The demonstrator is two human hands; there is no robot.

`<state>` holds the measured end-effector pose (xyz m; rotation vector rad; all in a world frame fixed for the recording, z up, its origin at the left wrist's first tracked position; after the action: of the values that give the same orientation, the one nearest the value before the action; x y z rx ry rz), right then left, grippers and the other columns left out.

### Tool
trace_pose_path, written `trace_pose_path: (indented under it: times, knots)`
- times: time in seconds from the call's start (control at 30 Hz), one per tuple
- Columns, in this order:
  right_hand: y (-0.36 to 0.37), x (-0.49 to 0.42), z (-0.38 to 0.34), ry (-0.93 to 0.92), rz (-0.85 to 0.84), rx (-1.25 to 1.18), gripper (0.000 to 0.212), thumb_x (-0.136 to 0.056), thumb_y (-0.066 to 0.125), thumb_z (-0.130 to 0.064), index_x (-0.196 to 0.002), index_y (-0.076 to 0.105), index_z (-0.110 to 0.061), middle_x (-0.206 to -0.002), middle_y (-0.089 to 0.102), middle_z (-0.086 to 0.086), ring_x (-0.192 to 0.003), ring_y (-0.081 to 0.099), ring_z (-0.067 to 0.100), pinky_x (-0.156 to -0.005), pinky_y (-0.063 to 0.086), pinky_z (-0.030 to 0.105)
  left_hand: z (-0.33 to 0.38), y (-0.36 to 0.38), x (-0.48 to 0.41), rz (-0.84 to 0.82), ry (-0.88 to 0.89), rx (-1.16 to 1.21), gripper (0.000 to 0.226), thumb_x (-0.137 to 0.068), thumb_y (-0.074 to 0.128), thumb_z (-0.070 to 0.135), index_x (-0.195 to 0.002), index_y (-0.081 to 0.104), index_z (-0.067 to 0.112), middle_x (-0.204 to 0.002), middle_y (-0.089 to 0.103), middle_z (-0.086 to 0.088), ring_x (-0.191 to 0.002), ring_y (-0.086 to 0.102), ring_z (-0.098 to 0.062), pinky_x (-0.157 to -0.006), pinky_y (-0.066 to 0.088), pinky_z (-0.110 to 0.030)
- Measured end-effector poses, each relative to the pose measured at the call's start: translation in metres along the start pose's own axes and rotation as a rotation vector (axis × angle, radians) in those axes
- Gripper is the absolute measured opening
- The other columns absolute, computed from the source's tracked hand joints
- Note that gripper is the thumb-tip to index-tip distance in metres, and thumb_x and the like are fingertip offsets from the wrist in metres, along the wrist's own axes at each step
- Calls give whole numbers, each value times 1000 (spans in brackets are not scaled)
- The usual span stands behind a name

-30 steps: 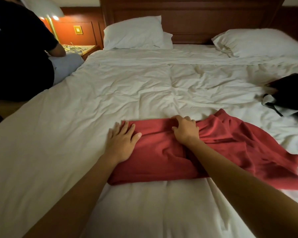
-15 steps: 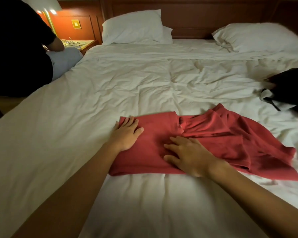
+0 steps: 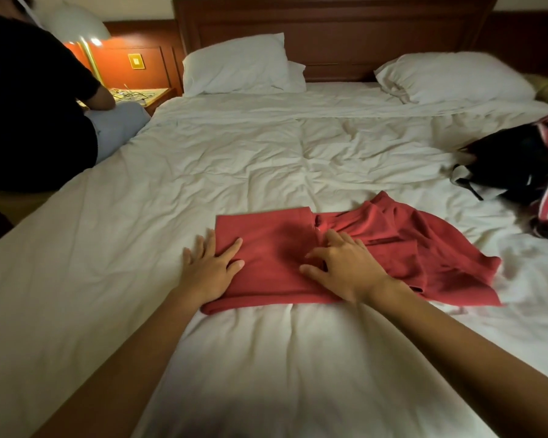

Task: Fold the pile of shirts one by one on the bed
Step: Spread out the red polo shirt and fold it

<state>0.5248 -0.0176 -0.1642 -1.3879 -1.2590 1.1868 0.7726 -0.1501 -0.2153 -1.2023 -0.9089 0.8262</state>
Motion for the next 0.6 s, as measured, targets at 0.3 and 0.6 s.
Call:
trace_pose_path:
  times: [0.3, 0.6]
  knots:
    - [-1, -5, 35, 30, -104, -277, 45, -98, 39, -61, -127, 63, -37, -147, 51, -7, -140, 40, 16, -114, 25, 45, 55, 8, -3, 60, 174, 13, 61, -102, 21, 60, -158, 8, 41, -168, -1, 7, -154, -6, -25, -123, -8, -48]
    - [-23, 49, 218, 817, 36, -328, 82, -82, 42, -80, -150, 33, -34, -141, 49, 21, -131, 45, 42, -109, 36, 51, 176, 12, -28, 0, 269, 236, 77, -86, 18, 82, -154, 3, 51, -167, -9, 8, -153, -16, -24, -119, -13, -57]
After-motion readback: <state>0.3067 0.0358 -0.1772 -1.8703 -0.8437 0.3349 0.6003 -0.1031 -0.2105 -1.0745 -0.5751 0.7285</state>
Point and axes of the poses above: each hand's wrist, its own x-axis away from the middle knuckle, its own y-axis out of the palm, z = x × y, the point moved 1 cm from there along -x, towards the middle knuckle
